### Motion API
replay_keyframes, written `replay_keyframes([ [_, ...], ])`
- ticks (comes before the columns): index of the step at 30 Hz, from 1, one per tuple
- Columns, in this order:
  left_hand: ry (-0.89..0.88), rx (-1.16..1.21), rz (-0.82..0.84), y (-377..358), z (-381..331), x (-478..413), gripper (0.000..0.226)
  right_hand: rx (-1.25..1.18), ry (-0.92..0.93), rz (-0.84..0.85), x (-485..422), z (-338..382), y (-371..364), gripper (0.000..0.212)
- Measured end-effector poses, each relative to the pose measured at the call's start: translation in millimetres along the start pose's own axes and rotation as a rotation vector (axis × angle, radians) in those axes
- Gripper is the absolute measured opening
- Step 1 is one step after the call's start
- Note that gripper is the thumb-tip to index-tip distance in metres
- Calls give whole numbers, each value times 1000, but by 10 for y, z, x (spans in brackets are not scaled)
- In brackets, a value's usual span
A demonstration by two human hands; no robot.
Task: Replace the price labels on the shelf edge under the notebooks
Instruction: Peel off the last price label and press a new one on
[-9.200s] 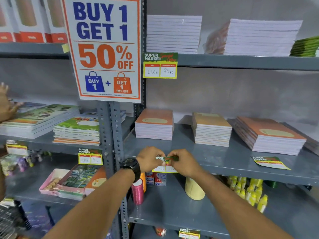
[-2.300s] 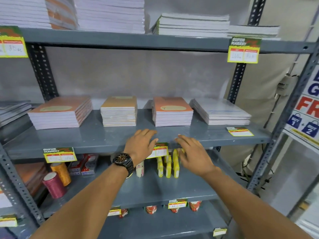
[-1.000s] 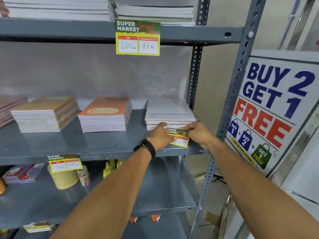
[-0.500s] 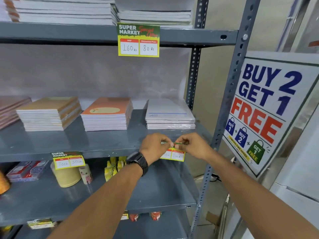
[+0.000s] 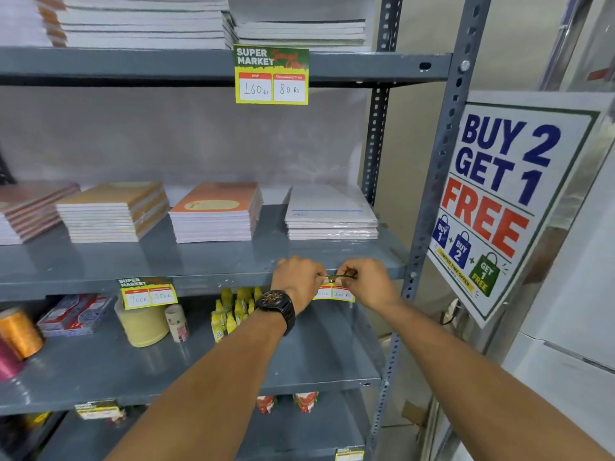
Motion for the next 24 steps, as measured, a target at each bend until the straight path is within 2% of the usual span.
replay_keyframes([
  [10, -74, -158, -49, 2, -75, -18, 18, 60, 15, -99, 17, 47, 2, 6],
  [16, -156, -247, -66, 4, -118, -65, 21, 275, 52, -111, 32, 43, 7, 9],
  [21, -182, -231, -75, 11, -102, -59, 20, 458, 182, -149, 46, 79, -10, 14],
  [24, -181, -144, -46, 7, -43, -33, 18, 493, 388, -183, 173, 116, -46, 9],
])
Point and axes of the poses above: each hand's wrist, its own x-axis away from the middle knuckle, its own y-axis out of the back of the hand, z = x × y, the point moved 6 cm from there along -x, towards the middle knuckle, and after that the axes turned 8 degrees about y, right-handed, at the moved point
